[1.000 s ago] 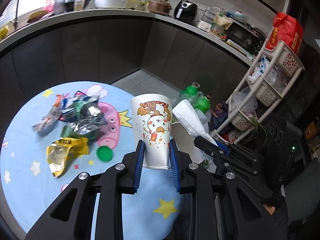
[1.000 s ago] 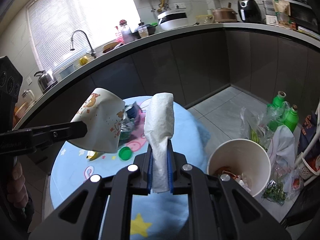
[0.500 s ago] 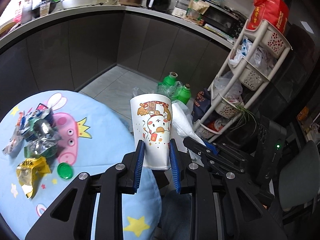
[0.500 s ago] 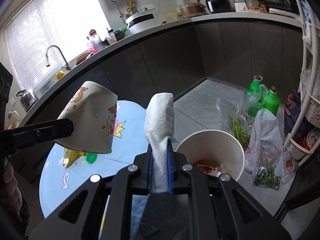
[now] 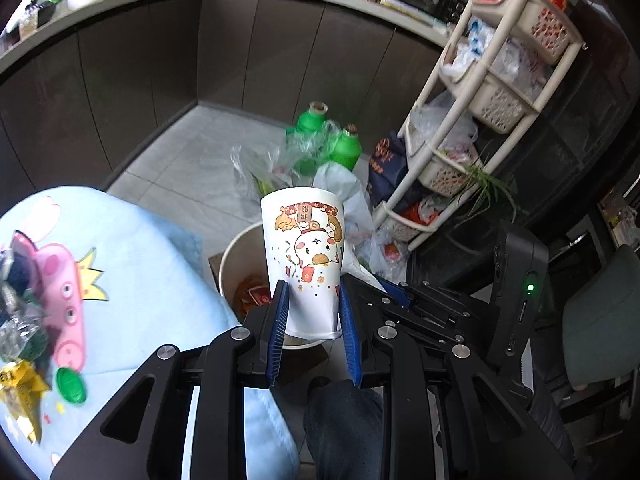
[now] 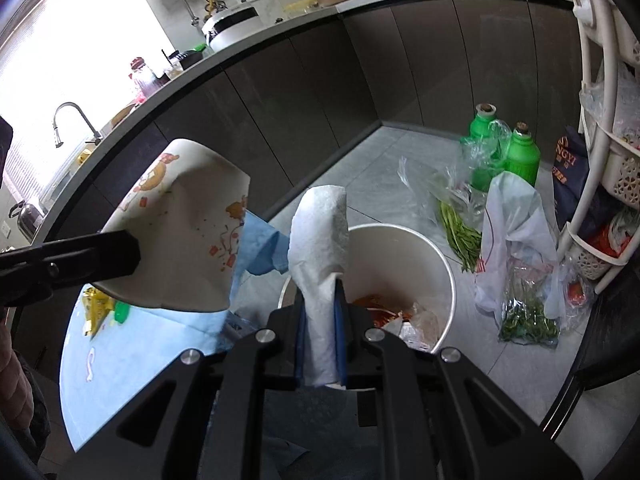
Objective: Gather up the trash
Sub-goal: 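Carry the cup and tissue over the white bucket with both tools, then open the right tool to drop the tissue while the left tool drops the cup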
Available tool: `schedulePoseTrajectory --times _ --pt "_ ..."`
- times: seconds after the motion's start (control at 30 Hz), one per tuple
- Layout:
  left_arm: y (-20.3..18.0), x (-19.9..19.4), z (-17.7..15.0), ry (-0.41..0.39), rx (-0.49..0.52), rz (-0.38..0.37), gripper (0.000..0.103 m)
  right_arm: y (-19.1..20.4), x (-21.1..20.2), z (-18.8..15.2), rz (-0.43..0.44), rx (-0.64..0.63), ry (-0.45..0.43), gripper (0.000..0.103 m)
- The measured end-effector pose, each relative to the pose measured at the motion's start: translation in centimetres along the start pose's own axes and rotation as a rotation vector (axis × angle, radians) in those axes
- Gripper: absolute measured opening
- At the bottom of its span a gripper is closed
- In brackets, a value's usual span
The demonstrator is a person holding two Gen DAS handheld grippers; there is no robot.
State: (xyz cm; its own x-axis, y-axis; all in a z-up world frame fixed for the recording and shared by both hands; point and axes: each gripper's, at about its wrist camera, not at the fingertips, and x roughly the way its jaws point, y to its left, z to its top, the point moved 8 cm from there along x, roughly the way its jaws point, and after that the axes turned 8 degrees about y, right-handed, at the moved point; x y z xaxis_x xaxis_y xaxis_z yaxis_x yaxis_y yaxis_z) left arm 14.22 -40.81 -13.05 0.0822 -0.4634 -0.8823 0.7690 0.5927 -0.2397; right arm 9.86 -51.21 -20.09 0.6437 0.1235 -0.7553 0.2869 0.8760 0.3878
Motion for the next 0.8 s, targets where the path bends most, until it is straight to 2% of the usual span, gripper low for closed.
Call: schedulePoseTrajectory --times 0.23,0.33,0.43,0.5,0.6,0.8 --pt "1.6 4.5 1.0 0.074 -0.035 0.004 0.024 -3.2 4.2 0.1 -0.043 0.016 0.055 0.013" --pt "2.0 5.8 1.4 0.091 -0.043 0.003 0.026 -3.7 5.6 0.2 -0.054 0.009 0.066 0.017" --pt "2.1 6.9 1.6 0.111 -0.039 0.013 0.028 -4.0 6.8 0.2 -0.069 -0.004 0.081 0.025" --pt "2.2 7.5 1.7 0.118 -0.033 0.032 0.029 -4.2 7.4 0.1 -0.076 -0.016 0.085 0.038" --pt "2.2 8.3 1.9 0.124 -0.016 0.069 0.030 -4.2 7.6 -0.4 -0.079 -0.038 0.085 0.048" --pt "2.9 9.6 2.1 0.137 -0.023 0.092 0.030 -4.3 7.5 -1.2 -0.100 -0.072 0.085 0.055"
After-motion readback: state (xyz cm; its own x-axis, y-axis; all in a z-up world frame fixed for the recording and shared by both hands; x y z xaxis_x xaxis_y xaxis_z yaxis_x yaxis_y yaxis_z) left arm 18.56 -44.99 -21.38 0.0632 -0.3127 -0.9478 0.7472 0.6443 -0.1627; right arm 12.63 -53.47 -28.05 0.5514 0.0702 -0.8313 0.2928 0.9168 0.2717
